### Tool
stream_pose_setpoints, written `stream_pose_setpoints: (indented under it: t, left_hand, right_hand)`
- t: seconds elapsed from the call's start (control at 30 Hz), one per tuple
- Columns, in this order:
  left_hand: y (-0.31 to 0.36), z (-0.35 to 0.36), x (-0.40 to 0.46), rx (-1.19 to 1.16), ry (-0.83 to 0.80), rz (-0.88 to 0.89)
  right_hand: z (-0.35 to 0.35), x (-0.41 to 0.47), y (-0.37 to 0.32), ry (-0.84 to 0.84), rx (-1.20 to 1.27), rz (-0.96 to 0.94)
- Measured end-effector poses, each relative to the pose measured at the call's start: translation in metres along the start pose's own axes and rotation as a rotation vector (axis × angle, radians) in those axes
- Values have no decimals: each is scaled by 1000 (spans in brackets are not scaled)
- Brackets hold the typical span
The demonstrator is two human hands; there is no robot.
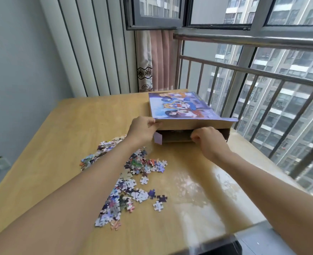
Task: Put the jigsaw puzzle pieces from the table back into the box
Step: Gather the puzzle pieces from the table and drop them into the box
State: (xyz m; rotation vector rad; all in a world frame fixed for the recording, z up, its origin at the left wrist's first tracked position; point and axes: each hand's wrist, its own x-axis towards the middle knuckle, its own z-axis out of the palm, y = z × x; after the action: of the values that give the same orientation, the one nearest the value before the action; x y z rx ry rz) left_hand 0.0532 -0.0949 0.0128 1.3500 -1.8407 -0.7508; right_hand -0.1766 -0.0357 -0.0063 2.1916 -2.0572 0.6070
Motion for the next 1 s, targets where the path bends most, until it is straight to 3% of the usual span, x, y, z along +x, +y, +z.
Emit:
stream_pose_setpoints:
  t: [0.13, 0.2, 0.3, 0.4, 0.53, 0.67, 0.77, 0.87, 1.0]
  left_hand:
    - [-12, 10, -17, 58, -63, 22]
    - [-14, 10, -24, 3, -93, -2]
    - [-20, -6, -34, 99, -132, 37]
    - [-37, -33, -54, 184, -63, 74]
    - [-75, -68, -85, 200, 5, -32]
    - [-104, -101, -124, 276, -216, -86]
    - [-114, -116, -156, 357, -413, 1]
    - [-114, -109, -166, 457, -393, 32]
    - [-112, -95, -160, 444, -289, 22]
  right_hand:
    - [11, -26, -33, -177, 366, -29]
    - [11, -44, -52, -387, 514, -66]
    - [15, -62, -67, -672, 358, -196]
    - [30, -71, -75, -614, 139, -299]
    - [47, -64, -94, -504, 189, -331]
    - [64, -43, -116, -469, 249, -305]
    - [68, -33, -132, -463, 427, -226]
    - [64, -27, -137, -556, 599, -189]
    - [64, -33, -136, -626, 408, -359]
